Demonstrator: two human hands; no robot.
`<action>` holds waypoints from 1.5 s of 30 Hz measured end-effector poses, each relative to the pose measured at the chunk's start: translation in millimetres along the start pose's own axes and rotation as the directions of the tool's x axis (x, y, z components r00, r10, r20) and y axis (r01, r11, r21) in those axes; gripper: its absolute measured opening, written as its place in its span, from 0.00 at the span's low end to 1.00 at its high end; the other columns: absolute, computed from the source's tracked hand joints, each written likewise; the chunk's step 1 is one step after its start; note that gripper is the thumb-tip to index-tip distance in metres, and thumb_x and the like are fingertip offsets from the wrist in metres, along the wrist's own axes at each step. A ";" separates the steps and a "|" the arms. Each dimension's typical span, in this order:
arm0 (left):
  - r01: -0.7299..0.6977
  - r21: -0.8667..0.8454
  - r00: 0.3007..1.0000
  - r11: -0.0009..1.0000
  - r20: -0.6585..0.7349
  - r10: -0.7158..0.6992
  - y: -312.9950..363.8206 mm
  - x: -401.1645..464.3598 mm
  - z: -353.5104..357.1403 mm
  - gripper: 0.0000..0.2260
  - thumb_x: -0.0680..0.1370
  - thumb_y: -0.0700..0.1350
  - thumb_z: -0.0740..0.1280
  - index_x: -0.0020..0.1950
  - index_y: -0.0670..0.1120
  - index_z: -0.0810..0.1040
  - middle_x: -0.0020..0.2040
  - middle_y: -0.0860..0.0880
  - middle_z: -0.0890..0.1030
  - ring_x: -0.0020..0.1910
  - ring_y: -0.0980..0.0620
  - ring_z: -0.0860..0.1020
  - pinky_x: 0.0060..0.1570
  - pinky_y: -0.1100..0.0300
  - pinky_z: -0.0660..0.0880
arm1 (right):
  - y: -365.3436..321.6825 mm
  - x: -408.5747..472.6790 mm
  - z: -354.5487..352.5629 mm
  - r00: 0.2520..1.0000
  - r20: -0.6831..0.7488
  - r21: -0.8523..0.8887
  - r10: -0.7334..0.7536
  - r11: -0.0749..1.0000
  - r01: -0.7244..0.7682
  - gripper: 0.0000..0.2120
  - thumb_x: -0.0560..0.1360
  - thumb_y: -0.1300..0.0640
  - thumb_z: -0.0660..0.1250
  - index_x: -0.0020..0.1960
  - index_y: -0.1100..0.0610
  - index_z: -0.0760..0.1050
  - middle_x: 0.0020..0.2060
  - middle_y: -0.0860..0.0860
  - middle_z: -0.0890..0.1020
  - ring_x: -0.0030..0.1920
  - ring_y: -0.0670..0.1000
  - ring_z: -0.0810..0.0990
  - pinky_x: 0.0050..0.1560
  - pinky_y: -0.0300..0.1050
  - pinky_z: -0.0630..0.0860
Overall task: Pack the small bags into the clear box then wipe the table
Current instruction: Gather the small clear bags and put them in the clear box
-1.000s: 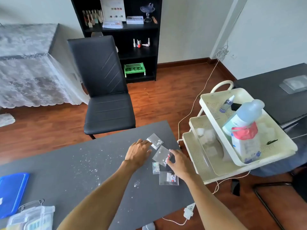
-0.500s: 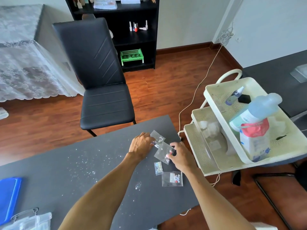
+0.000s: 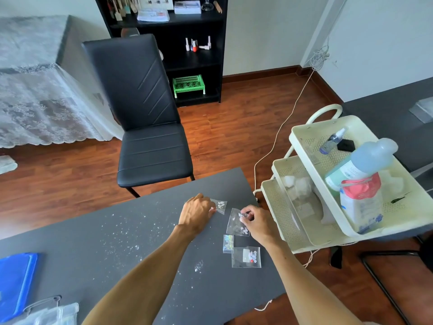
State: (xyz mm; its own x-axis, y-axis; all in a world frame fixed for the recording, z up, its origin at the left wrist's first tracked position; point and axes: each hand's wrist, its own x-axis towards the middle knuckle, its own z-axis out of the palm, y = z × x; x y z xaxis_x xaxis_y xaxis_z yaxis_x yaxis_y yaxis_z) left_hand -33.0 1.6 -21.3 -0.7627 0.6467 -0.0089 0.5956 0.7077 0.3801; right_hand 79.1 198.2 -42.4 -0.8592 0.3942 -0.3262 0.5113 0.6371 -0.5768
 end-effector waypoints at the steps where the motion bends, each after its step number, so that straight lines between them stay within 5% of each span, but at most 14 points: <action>1: 0.006 -0.003 1.000 1.000 -0.012 -0.006 -0.5 -3.3 -3.0 0.05 0.77 0.47 0.70 0.47 0.48 0.85 0.46 0.50 0.85 0.49 0.48 0.79 0.46 0.54 0.76 | -3.1 0.3 -1.0 1.000 -0.001 0.011 0.009 1.000 -0.009 0.05 0.76 0.52 0.73 0.51 0.44 0.80 0.41 0.41 0.81 0.42 0.46 0.82 0.41 0.40 0.77; 4: 0.016 -0.008 0.998 1.000 -0.059 -0.017 -3.4 -13.0 -13.1 0.05 0.77 0.46 0.70 0.47 0.47 0.85 0.46 0.49 0.85 0.48 0.47 0.79 0.45 0.54 0.76 | -16.5 3.2 -4.7 1.000 -0.007 0.046 0.002 0.999 -0.001 0.05 0.76 0.53 0.73 0.48 0.43 0.79 0.41 0.42 0.83 0.41 0.45 0.82 0.40 0.41 0.76; 8: 0.028 0.001 0.995 1.000 -0.101 -0.028 -9.4 -28.2 -31.5 0.06 0.78 0.46 0.69 0.48 0.47 0.85 0.45 0.49 0.85 0.48 0.46 0.78 0.43 0.54 0.76 | -39.7 4.8 -11.1 0.997 -0.008 0.043 -0.076 0.996 0.076 0.05 0.75 0.52 0.74 0.46 0.42 0.79 0.37 0.41 0.82 0.37 0.38 0.79 0.32 0.29 0.66; 13: 0.037 0.023 0.979 0.999 -0.203 -0.032 -19.2 -50.5 -57.2 0.02 0.74 0.43 0.74 0.42 0.46 0.85 0.39 0.49 0.85 0.41 0.45 0.78 0.36 0.54 0.78 | -73.1 0.5 -16.3 0.982 0.020 -0.040 -0.188 0.981 0.188 0.02 0.76 0.49 0.72 0.45 0.45 0.81 0.38 0.42 0.85 0.40 0.42 0.82 0.36 0.38 0.75; 18: 0.050 0.084 0.949 0.995 -0.316 -0.021 -33.4 -82.3 -76.9 0.04 0.73 0.43 0.75 0.39 0.47 0.83 0.36 0.52 0.83 0.37 0.47 0.76 0.33 0.55 0.76 | -107.0 -9.7 -6.7 0.943 -0.028 -0.081 -0.332 0.941 0.329 0.03 0.77 0.49 0.71 0.48 0.46 0.84 0.42 0.41 0.87 0.42 0.45 0.84 0.35 0.35 0.72; 26: 0.151 0.139 0.876 0.979 -0.478 -0.067 -72.4 -165.5 -103.5 0.04 0.73 0.43 0.75 0.39 0.48 0.83 0.37 0.54 0.83 0.36 0.48 0.76 0.32 0.56 0.76 | -163.6 -42.5 44.0 0.806 -0.120 -0.098 -0.580 0.815 0.572 0.05 0.78 0.50 0.71 0.53 0.46 0.85 0.43 0.47 0.88 0.41 0.55 0.85 0.41 0.49 0.81; 33: 0.258 0.175 0.789 0.950 -0.605 -0.103 -117.5 -271.3 -126.2 0.05 0.78 0.48 0.69 0.44 0.50 0.84 0.40 0.56 0.83 0.37 0.49 0.76 0.34 0.57 0.75 | -219.1 -84.7 99.6 0.718 -0.117 -0.099 -0.686 0.727 0.679 0.05 0.73 0.55 0.77 0.47 0.46 0.86 0.38 0.45 0.88 0.35 0.54 0.84 0.34 0.42 0.78; 45: 0.431 0.229 0.789 0.873 -0.565 -0.242 -157.5 -431.7 -96.1 0.10 0.80 0.53 0.64 0.47 0.54 0.84 0.45 0.58 0.84 0.46 0.51 0.78 0.53 0.55 0.70 | -274.0 -158.5 185.5 0.670 -0.039 -0.058 -0.741 0.671 0.739 0.05 0.73 0.54 0.77 0.49 0.46 0.86 0.41 0.45 0.88 0.38 0.55 0.86 0.36 0.45 0.81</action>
State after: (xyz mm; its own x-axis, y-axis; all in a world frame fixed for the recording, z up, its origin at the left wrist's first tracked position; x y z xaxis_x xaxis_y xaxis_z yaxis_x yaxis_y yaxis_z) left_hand 178.2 -416.4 11.6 -0.8882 0.1782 0.4236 0.2485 0.9616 0.1165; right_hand 71.5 -161.8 28.4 -0.9538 -0.1822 0.2387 -0.2910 0.7575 -0.5843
